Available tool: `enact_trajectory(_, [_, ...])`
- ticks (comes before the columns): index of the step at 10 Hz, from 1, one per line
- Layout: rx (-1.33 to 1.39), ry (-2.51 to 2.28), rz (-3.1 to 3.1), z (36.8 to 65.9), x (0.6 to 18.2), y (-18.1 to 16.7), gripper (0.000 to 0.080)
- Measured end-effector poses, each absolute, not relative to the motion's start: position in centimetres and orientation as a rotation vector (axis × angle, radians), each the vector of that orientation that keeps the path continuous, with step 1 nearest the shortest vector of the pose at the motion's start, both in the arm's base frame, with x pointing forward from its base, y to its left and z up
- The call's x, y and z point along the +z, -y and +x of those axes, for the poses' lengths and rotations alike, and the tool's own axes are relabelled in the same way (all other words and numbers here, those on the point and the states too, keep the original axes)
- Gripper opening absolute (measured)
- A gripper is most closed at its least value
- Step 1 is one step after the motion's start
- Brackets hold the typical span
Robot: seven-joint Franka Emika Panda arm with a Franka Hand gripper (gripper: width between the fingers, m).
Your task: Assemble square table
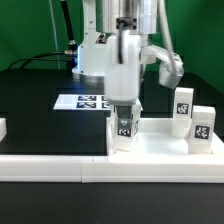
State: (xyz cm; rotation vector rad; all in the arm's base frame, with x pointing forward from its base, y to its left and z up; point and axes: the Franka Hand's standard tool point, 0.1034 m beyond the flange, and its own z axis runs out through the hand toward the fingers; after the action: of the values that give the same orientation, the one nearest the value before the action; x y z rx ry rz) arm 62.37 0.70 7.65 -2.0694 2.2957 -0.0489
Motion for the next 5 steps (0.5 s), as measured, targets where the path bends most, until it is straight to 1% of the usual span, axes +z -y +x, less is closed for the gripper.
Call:
enact_trajectory(1, [-0.102, -2.092, -2.256, 62.6, 7.6, -0.8, 0.0643])
enact_trajectory(3, [-0.117, -1.790, -2.515, 62.2, 7.2, -2.3, 0.0649])
enact_trajectory(5, [-0.124, -1.621, -2.636, 62.2, 7.2, -1.7, 0.0649])
